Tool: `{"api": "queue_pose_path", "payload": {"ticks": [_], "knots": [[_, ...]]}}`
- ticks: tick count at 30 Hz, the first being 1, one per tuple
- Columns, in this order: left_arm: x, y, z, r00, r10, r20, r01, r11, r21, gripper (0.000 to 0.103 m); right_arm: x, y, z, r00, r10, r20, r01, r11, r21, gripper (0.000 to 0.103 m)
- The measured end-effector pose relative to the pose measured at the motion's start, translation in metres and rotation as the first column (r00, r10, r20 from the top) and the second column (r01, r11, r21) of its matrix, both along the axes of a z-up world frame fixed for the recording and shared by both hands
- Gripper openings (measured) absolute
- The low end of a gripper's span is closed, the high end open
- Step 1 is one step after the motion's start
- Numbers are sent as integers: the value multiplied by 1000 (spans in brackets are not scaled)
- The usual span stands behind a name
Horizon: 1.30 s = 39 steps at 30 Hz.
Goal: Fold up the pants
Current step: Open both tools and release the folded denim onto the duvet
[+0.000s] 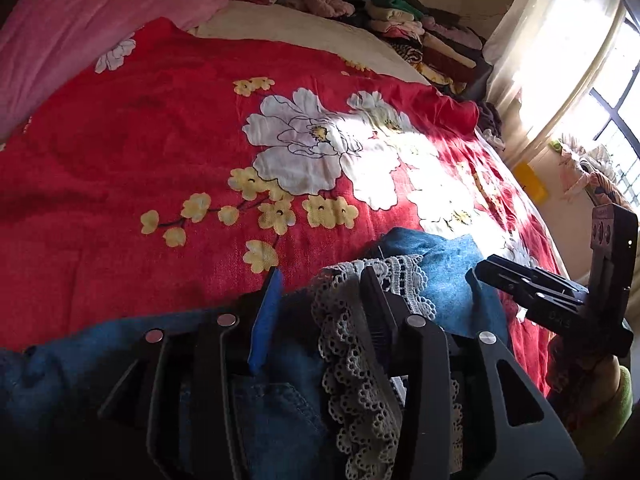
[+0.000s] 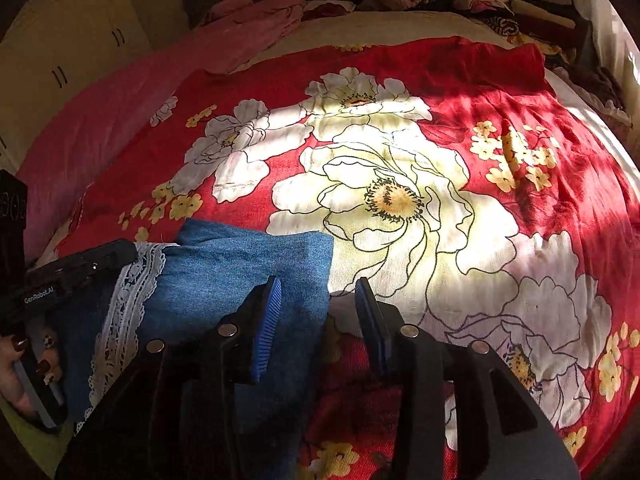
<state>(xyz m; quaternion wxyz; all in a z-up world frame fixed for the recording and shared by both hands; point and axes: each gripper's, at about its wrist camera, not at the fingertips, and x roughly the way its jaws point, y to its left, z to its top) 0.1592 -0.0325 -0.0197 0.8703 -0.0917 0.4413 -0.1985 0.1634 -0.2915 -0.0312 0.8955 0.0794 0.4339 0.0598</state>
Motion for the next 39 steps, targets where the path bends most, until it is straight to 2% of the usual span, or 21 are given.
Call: {"api": "queue_pose_path", "payload": {"ticks": [3, 6, 9, 13, 14, 16, 18, 20, 24, 26, 28, 30, 36, 39], "knots": [[-21, 10, 17, 999, 17, 42, -18, 999, 26, 51, -27, -1, 21, 998, 17, 65, -17, 1000, 1, 59], [-46, 18, 29, 998, 16, 56, -16, 1000, 4, 56, -56, 2, 31, 995, 47, 85, -47, 999, -3, 65], [-76, 21, 33, 998, -3, 57, 4, 1000, -8, 58, -84, 7, 31, 992, 87, 95, -87, 996, 3, 66], [-112, 18, 24, 999, -50, 6, 50, 998, -36, 58, -115, 16, 20, 989, 131, 63, -130, 991, -29, 66], [-121, 18, 21, 998, -58, -4, 58, 998, -33, 57, -121, 18, 15, 989, 136, 51, -135, 990, -36, 66], [-136, 14, 15, 996, -79, -31, 78, 996, -41, 48, -130, 24, 6, 989, 142, 28, -141, 989, -51, 66], [-148, 9, 8, 991, -112, -76, 107, 992, -67, 47, -133, 28, -2, 988, 154, 8, -153, 987, -42, 66], [-156, 1, 7, 987, -134, -85, 129, 989, -67, 48, -133, 31, -7, 988, 156, -6, -156, 987, -40, 66], [-158, -17, 6, 985, -158, -67, 158, 987, -10, 48, -134, 30, -6, 989, 148, -2, -148, 988, -36, 66], [-154, -24, -2, 983, -164, -84, 165, 986, 3, 47, -135, 29, -5, 990, 143, -1, -143, 989, -27, 66], [-153, -30, -11, 980, -177, -89, 181, 983, 38, 9, -137, 28, -6, 991, 134, -7, -135, 991, -27, 66], [-154, -31, -13, 981, -178, -72, 184, 979, 92, 6, -139, 28, -6, 991, 131, -6, -131, 991, -23, 66], [-161, -2, 4, 988, -150, -44, 153, 985, 84, 5, -144, 43, 8, 982, 182, 51, -181, 983, -24, 66], [-156, 9, -12, 986, -127, -103, 135, 988, 71, 5, -141, 56, -1, 977, 214, 17, -213, 975, -60, 66]]}}
